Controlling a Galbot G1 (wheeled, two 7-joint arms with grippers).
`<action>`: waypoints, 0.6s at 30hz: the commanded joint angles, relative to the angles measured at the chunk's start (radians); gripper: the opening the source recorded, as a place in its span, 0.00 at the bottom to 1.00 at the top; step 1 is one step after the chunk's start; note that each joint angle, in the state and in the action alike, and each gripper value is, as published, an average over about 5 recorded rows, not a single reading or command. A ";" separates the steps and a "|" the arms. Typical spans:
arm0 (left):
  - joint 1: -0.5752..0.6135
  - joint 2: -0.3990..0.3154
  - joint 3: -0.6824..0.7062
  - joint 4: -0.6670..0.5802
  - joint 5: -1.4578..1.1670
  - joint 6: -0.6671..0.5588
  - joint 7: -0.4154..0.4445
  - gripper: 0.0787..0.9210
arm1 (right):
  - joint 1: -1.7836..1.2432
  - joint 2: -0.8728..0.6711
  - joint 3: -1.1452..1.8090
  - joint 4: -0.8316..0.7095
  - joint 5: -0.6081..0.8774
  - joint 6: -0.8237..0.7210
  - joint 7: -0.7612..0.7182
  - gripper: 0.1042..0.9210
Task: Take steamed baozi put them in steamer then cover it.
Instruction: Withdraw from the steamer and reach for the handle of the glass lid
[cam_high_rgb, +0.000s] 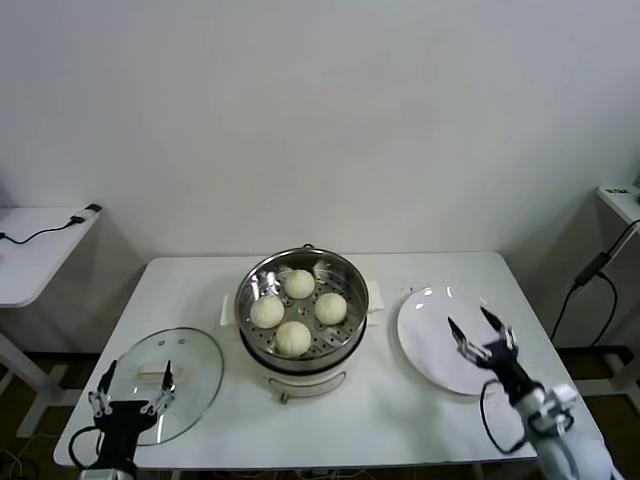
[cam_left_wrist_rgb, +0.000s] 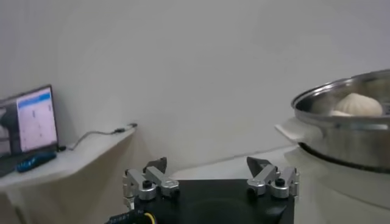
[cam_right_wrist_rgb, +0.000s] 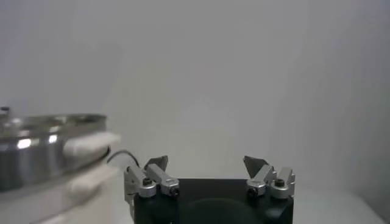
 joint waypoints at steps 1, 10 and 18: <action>0.006 0.042 -0.038 0.098 0.524 -0.190 -0.126 0.88 | -0.255 0.141 0.139 0.013 -0.031 0.123 0.013 0.88; -0.011 0.171 -0.068 0.435 1.095 -0.220 -0.401 0.88 | -0.258 0.170 0.136 0.041 -0.017 0.091 0.045 0.88; -0.115 0.168 -0.061 0.528 1.135 -0.204 -0.420 0.88 | -0.247 0.186 0.149 0.060 -0.015 0.053 0.062 0.88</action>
